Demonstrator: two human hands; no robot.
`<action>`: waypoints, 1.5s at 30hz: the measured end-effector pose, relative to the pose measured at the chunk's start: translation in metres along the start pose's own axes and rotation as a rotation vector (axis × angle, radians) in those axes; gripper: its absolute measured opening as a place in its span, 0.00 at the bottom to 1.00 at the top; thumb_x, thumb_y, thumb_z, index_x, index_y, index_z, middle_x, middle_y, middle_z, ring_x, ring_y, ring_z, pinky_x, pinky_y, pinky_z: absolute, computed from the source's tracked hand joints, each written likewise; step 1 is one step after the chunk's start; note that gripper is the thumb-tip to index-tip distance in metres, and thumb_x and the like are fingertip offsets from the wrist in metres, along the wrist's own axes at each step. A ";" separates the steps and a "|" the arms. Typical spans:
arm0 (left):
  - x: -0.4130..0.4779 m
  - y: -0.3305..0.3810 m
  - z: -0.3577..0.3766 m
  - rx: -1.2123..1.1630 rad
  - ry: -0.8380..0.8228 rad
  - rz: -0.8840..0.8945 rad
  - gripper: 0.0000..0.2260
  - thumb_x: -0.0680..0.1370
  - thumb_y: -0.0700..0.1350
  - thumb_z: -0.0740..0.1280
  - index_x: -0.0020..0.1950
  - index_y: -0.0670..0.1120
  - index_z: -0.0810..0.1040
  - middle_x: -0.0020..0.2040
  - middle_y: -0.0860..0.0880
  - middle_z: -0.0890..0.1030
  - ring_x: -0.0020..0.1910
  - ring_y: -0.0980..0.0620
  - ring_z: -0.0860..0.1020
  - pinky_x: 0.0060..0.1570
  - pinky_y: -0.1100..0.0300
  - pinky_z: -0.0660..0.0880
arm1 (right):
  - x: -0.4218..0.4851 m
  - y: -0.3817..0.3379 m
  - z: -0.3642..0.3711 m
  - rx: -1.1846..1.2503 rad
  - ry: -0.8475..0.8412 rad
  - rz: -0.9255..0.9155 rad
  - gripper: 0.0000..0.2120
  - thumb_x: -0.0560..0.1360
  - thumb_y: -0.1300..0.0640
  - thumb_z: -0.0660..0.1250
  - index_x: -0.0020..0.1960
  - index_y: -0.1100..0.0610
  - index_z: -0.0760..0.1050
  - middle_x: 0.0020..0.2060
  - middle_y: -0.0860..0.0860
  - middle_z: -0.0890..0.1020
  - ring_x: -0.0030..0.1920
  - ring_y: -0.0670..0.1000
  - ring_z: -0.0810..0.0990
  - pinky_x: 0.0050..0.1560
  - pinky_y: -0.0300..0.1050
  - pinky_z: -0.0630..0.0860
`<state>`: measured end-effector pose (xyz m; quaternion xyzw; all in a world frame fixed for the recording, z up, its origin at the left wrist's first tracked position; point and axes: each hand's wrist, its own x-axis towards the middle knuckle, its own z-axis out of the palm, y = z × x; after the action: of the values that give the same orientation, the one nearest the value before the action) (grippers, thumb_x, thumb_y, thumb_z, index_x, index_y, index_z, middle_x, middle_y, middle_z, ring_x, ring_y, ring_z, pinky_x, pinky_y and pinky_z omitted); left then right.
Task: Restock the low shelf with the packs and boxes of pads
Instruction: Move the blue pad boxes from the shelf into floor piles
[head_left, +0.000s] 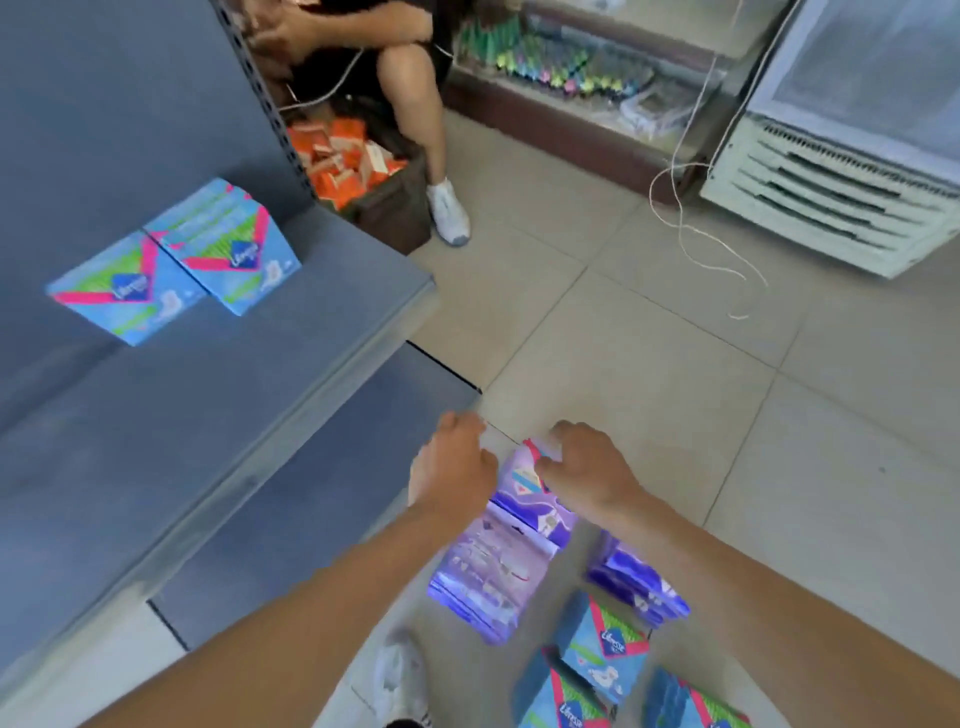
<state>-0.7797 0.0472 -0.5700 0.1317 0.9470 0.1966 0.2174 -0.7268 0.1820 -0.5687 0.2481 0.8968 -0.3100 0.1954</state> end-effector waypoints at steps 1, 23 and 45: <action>0.004 -0.014 -0.024 -0.007 0.034 -0.027 0.13 0.78 0.40 0.59 0.62 0.46 0.72 0.62 0.45 0.72 0.56 0.40 0.76 0.53 0.51 0.71 | 0.005 -0.027 -0.002 -0.005 -0.007 -0.037 0.13 0.75 0.57 0.62 0.56 0.63 0.73 0.55 0.60 0.76 0.57 0.59 0.75 0.49 0.44 0.70; 0.098 -0.271 -0.251 0.237 0.460 -0.224 0.21 0.73 0.35 0.62 0.66 0.41 0.68 0.64 0.42 0.66 0.59 0.42 0.67 0.54 0.54 0.68 | 0.114 -0.338 0.063 -0.077 0.072 -0.475 0.23 0.75 0.61 0.64 0.69 0.60 0.67 0.65 0.55 0.73 0.66 0.55 0.71 0.62 0.45 0.68; 0.142 -0.321 -0.240 0.433 0.569 -0.215 0.22 0.69 0.31 0.70 0.60 0.39 0.69 0.60 0.40 0.69 0.54 0.40 0.70 0.49 0.54 0.68 | 0.179 -0.368 0.073 -0.443 0.306 -0.744 0.32 0.66 0.74 0.67 0.68 0.59 0.65 0.65 0.59 0.63 0.64 0.59 0.62 0.59 0.48 0.70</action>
<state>-1.0667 -0.2661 -0.5604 0.0147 0.9976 -0.0034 -0.0682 -1.0646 -0.0595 -0.5432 -0.0956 0.9881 -0.1198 -0.0158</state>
